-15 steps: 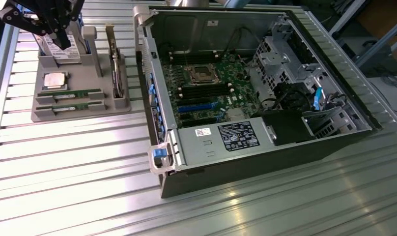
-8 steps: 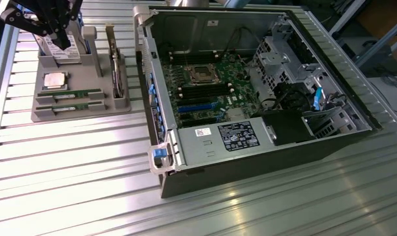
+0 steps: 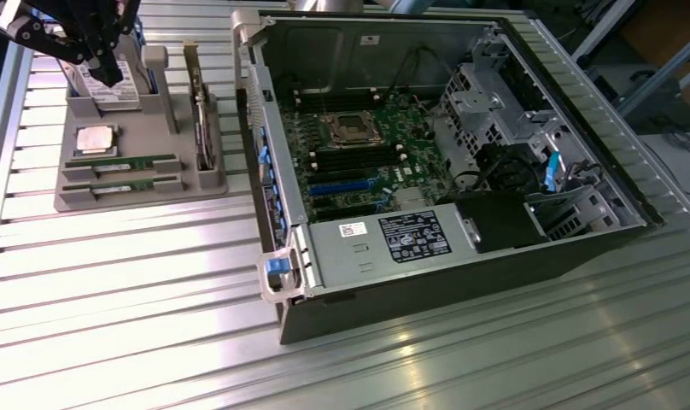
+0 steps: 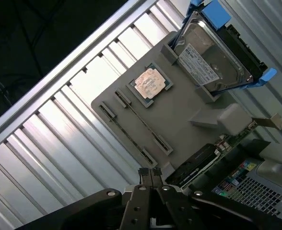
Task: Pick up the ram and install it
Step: 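Pick up the ram and move it above insertion slot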
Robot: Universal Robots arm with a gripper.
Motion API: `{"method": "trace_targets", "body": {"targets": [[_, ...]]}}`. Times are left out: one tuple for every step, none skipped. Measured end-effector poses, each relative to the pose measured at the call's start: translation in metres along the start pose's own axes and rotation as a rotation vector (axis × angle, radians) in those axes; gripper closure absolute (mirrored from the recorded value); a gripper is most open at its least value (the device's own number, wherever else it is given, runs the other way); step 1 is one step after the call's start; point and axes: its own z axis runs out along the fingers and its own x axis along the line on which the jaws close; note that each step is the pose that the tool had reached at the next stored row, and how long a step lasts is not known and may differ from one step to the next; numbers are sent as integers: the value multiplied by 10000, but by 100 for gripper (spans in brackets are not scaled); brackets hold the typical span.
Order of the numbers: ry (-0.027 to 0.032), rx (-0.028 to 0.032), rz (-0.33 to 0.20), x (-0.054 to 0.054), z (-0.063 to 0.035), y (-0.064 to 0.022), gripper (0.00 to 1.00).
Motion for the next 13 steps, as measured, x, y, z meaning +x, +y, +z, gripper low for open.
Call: {"method": "trace_targets", "body": {"targets": [[5, -3, -120, 0, 0, 0, 89], [10, -5, -217, 0, 0, 0, 89], [13, -7, -327, 0, 0, 0, 89], [19, -11, -455, 0, 0, 0, 89], [24, -13, -575, 0, 0, 0, 89], [27, -15, -669, 0, 0, 0, 89], [32, -18, -771, 0, 0, 0, 89], [37, -20, -885, 0, 0, 0, 89], [45, -24, -1090, 0, 0, 0, 89], [50, -27, -1215, 0, 0, 0, 89], [55, -30, -1342, 0, 0, 0, 89], [59, -32, -1449, 0, 0, 0, 89], [63, -34, -1543, 0, 0, 0, 89]]}}
